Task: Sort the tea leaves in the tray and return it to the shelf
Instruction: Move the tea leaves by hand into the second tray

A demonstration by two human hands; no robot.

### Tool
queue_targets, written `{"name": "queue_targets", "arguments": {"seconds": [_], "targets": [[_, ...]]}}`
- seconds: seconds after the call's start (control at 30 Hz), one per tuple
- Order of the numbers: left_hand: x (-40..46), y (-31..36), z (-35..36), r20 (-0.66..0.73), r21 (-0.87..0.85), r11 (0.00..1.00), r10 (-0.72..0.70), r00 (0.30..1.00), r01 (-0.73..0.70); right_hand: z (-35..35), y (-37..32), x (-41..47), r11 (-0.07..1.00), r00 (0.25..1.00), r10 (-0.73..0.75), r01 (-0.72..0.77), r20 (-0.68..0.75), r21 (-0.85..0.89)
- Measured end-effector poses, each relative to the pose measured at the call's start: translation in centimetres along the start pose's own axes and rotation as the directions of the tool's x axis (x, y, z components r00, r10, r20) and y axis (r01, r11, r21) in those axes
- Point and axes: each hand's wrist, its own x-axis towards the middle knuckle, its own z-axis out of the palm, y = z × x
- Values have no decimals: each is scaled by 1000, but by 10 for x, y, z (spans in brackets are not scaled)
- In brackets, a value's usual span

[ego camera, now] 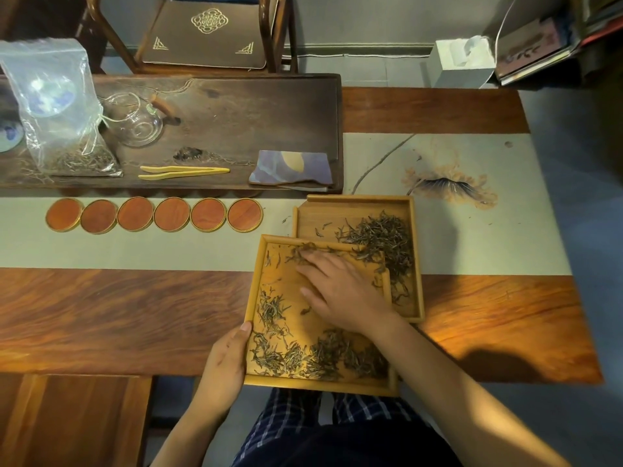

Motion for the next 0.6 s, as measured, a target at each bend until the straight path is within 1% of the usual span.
{"name": "queue_targets", "arguments": {"seconds": [0.13, 0.3, 0.5, 0.6], "targets": [[4, -3, -6, -38, 26, 999, -19, 999, 20, 0, 20, -23, 997, 997, 71, -71, 17, 7], [6, -5, -10, -28, 27, 998, -53, 998, 54, -5, 48, -41, 989, 985, 151, -149, -82, 25], [7, -3, -9, -40, 54, 998, -37, 998, 40, -10, 64, -44, 966, 952, 257, -255, -165, 32], [8, -1, -8, -36, 53, 998, -41, 999, 43, -15, 56, -42, 961, 925, 271, -277, -267, 18]]}}
